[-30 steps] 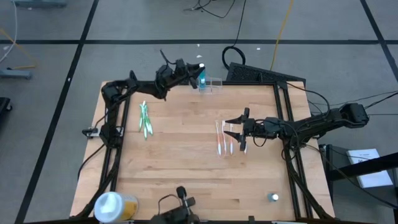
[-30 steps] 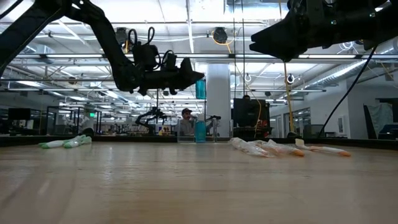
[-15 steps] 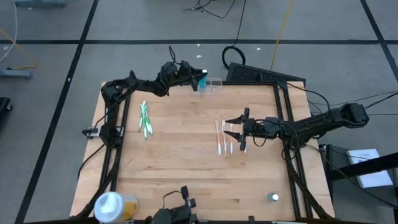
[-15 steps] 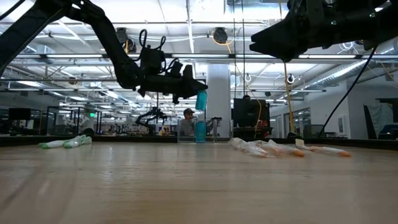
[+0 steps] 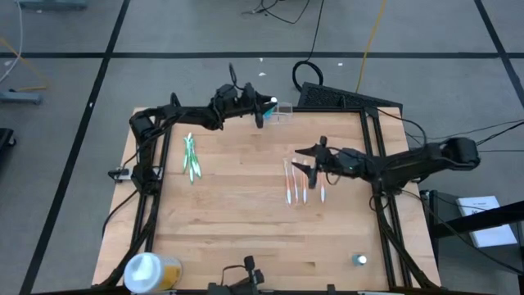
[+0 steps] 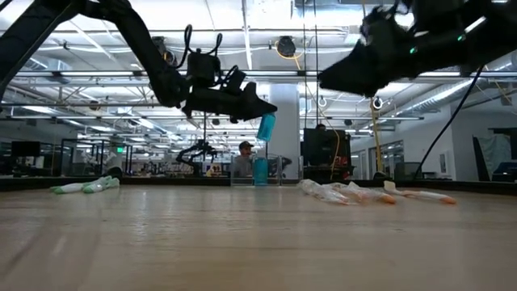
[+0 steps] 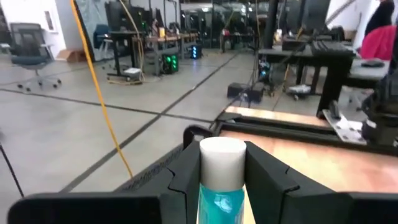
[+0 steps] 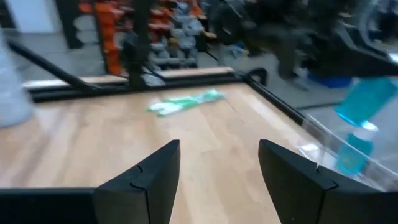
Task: Pick & Place toothbrushing station
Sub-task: Put the blue mouthwash into the transparent organizer
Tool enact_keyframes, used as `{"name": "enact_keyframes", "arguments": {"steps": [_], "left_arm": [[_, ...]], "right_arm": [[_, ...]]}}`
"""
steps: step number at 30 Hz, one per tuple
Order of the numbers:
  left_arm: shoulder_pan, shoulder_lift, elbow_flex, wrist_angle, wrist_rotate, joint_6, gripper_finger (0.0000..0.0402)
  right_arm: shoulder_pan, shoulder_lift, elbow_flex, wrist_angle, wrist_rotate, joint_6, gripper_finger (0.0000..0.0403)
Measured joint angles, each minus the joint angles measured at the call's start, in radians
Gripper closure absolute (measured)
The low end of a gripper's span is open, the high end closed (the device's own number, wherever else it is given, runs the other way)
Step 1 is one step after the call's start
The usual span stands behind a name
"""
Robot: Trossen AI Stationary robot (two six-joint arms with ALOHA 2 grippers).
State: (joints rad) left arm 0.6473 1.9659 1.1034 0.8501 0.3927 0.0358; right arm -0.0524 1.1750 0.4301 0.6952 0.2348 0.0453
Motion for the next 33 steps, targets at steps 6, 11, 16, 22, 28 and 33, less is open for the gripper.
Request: {"name": "enact_keyframes", "arguments": {"steps": [6, 11, 16, 22, 28, 33], "left_arm": [[-0.005, -0.069, 0.0, -0.011, 0.031, -0.036, 0.0303], [-0.053, -0.133, 0.0, 0.055, 0.096, -0.069, 0.0303], [-0.131, -0.167, 0.0, 0.214, 0.141, -0.087, 0.0303], [-0.21, -0.168, 0.001, 0.379, 0.143, -0.127, 0.0303], [-0.259, -0.168, 0.001, 0.477, 0.19, -0.213, 0.0303], [-0.274, -0.168, 0.002, 0.542, 0.229, -0.265, 0.0303]], "right_arm": [[-0.144, 0.229, 0.0, 0.272, -0.063, 0.072, 0.0195], [-0.241, 0.413, 0.0, 0.631, -0.147, 0.136, 0.0195], [-0.299, 0.506, 0.004, 0.874, -0.196, 0.135, 0.0195], [-0.304, 0.487, 0.113, 0.872, -0.405, 0.124, 0.0195], [-0.278, 0.451, 0.171, 0.87, -0.475, 0.109, 0.0195], [-0.255, 0.412, 0.177, 0.871, -0.475, 0.033, 0.0195]]}}
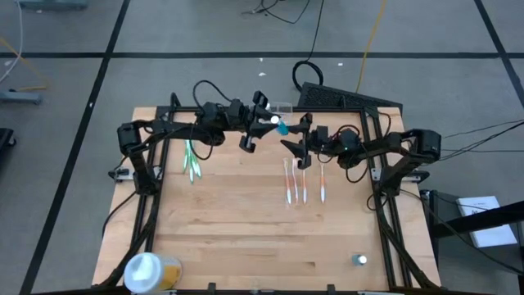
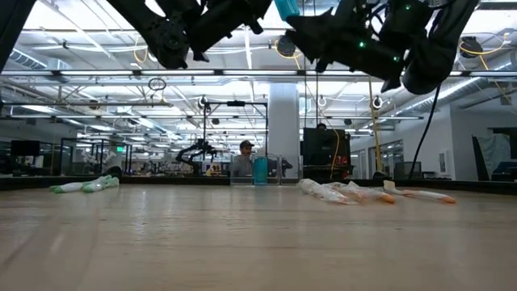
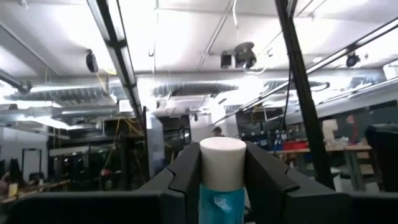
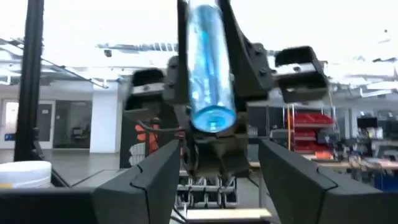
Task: Pick & Place toothbrushing station
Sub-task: Put the blue mouthwash into the transparent organizer
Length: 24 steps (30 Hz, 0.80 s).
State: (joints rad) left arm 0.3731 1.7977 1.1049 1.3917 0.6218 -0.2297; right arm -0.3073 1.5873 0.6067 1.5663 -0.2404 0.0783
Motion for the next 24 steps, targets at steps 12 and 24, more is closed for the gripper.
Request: {"name": "enact_keyframes", "arguments": {"steps": [12, 24], "left_arm": [[-0.024, 0.0, 0.0, -0.013, 0.005, -0.005, 0.0303], [-0.061, 0.0, 0.0, -0.088, -0.022, 0.071, 0.0303]], "right_arm": [[0.031, -0.046, 0.0, 0.0, -0.001, -0.046, 0.0195], [0.048, -0.046, 0.0, -0.023, -0.015, -0.039, 0.0233]]}}
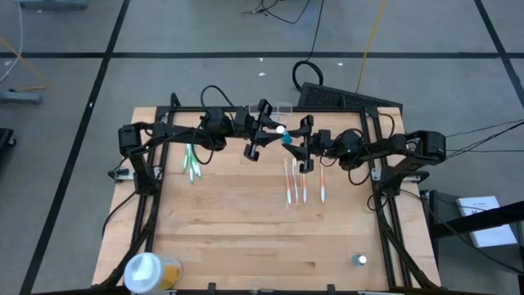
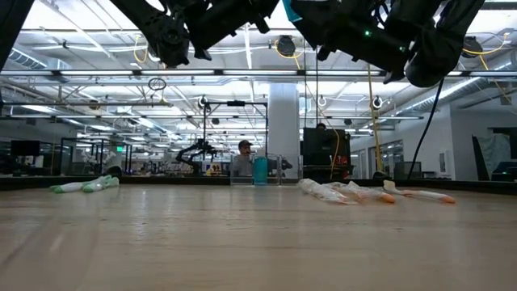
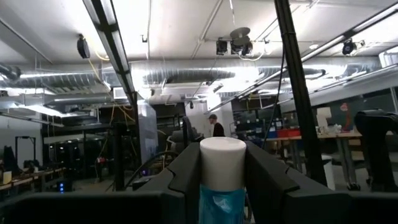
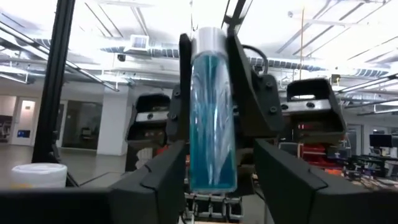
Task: Pick & Place toothbrushing station
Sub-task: Put the blue mouthwash into the transparent organizer
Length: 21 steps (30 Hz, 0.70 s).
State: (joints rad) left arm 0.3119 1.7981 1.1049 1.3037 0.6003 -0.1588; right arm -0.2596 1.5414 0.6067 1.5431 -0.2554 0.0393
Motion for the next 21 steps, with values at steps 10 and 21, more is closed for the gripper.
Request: {"name": "enact_keyframes", "arguments": {"steps": [10, 21], "left_arm": [[-0.01, 0.0, 0.0, -0.007, 0.007, -0.001, 0.0303], [0.017, -0.138, 0.0, -0.398, 0.118, -0.194, 0.0209]], "right_arm": [[0.0, 0.0, 0.0, -0.002, -0.028, 0.001, 0.0326], [0.0, 0.0, -0.005, -0.061, -0.042, 0.031, 0.0314]]}}
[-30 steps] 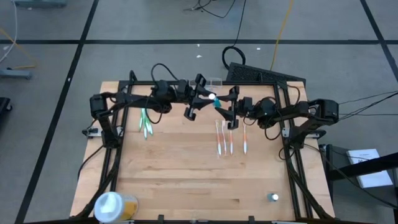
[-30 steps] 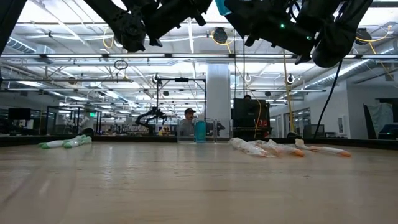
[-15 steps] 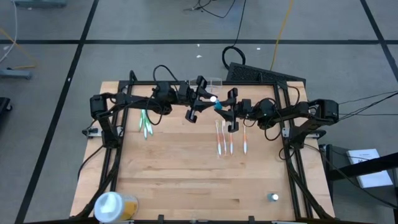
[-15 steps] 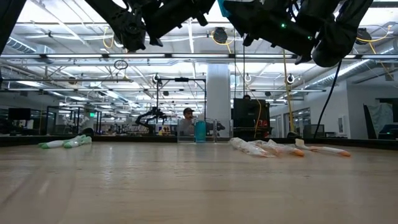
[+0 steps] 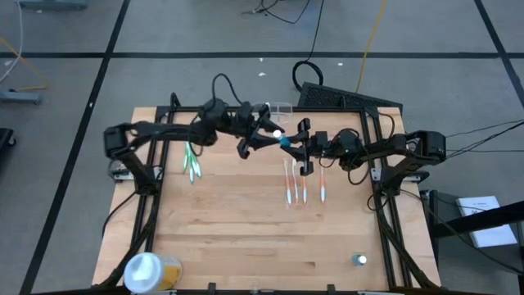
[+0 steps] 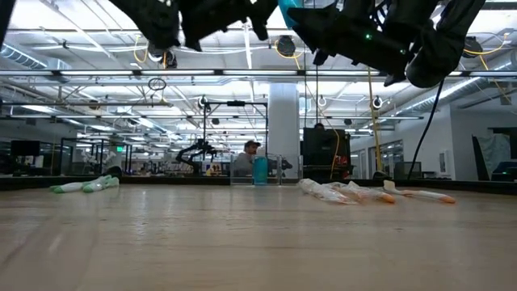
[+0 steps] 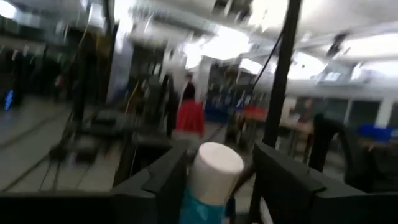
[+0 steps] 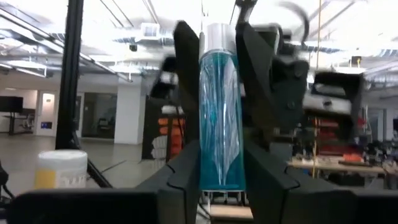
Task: Pick & Place toothbrushing station
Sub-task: Put the blue mouthwash into the transparent organizer
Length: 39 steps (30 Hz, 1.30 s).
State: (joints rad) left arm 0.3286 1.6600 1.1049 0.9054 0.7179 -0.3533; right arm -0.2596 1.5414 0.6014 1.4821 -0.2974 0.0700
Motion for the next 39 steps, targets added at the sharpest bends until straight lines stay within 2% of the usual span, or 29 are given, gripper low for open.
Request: {"name": "enact_keyframes", "arguments": {"steps": [3, 6, 9, 11, 13, 18, 22, 26, 39], "left_arm": [[-0.011, -0.102, 0.0, -0.291, -0.059, 0.172, 0.0198], [-0.028, -0.209, 0.002, -0.542, -0.237, 0.312, 0.0196], [-0.042, -0.274, 0.079, -0.841, -0.424, 0.431, 0.0194], [-0.049, -0.275, 0.173, -1.07, -0.497, 0.474, 0.0194], [-0.058, -0.25, 0.276, -1.251, -0.528, 0.485, 0.0194], [-0.07, -0.129, 0.518, -1.601, -0.531, 0.487, 0.0193], [-0.082, -0.026, 0.633, -1.735, -0.505, 0.503, 0.0193], [-0.098, 0.027, 0.689, -1.795, -0.482, 0.558, 0.0192], [-0.103, -0.003, 0.691, -1.781, -0.46, 0.586, 0.0192]], "right_arm": [[0.0, 0.0, 0.0, -0.038, -0.001, 0.004, 0.0323], [0.0, 0.0, 0.0, -0.092, 0.004, 0.01, 0.0322], [0.0, 0.0, 0.0, -0.142, 0.005, 0.027, 0.0313], [0.0, 0.0, 0.0, -0.171, 0.005, 0.036, 0.0311], [0.0, 0.0, 0.0, -0.206, 0.005, 0.05, 0.0313], [0.012, 0.0, 0.0, -0.272, 0.004, 0.059, 0.0318], [0.028, 0.0, -0.002, -0.293, 0.003, 0.056, 0.0317], [0.04, 0.0, -0.002, -0.309, -0.003, 0.038, 0.0317], [0.042, 0.0, 0.002, -0.333, 0.009, 0.034, 0.0317]]}}
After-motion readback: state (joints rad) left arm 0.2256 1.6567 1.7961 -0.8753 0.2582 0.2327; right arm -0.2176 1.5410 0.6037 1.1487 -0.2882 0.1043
